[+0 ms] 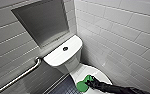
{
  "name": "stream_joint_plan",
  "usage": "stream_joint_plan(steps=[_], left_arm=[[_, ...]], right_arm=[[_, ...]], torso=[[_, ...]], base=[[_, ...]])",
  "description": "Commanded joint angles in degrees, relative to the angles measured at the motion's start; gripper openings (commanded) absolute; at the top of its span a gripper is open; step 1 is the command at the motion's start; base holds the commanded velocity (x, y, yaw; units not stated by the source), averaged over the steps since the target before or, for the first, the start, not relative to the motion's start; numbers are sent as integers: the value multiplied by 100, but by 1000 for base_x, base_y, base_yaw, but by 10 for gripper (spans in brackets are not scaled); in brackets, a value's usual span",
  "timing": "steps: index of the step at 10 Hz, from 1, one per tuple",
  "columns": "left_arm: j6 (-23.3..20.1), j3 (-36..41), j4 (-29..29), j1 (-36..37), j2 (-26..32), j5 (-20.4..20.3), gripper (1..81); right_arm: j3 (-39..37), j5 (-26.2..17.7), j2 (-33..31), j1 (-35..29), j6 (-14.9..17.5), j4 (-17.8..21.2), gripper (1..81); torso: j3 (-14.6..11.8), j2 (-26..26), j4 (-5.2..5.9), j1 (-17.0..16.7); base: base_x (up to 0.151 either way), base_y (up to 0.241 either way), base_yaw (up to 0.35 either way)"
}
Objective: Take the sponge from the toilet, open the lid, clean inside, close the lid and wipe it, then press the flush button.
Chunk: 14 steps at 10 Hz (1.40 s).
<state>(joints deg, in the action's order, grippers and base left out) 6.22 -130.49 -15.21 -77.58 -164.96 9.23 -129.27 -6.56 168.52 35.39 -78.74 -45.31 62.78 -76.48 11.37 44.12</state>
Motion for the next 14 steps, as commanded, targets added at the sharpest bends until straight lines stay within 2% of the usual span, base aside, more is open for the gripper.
stream_joint_plan(steps=[1, 4, 5, 8, 11, 14], left_arm=[[-15, 58, 27, -69, 60, 483, 811], [-15, 76, 18, -69, 77, 475, 811], [-15, 94, 18, -69, 103, 475, 811], [-15, 102, 10, -78, 68, 475, 811], [-15, 111, 1, -69, 68, 475, 811], [-15, 103, 1, -78, 68, 475, 811]], right_arm=[[2274, -689, -1044, 324, 16, -522, 10], [3108, -802, -1896, 685, 8, -575, 10], [3418, -979, -2206, 703, -10, -575, 10], [3682, -1014, -2813, 913, -19, -575, 10], [3418, -803, -3094, 1326, -19, -575, 10], [3462, -302, -3840, 1775, -19, -575, 10]], torso=[[0, 0, 0, 0], [0, 0, 0, 0], [0, 0, 0, 0], [0, 0, 0, 0], [0, 0, 2, 0], [0, 0, 2, 0]], base=[[0, 0, 0], [0, 0, 0], [0, 0, 0], [0, 0, 0], [0, 0, 0], [0, 0, 0]])
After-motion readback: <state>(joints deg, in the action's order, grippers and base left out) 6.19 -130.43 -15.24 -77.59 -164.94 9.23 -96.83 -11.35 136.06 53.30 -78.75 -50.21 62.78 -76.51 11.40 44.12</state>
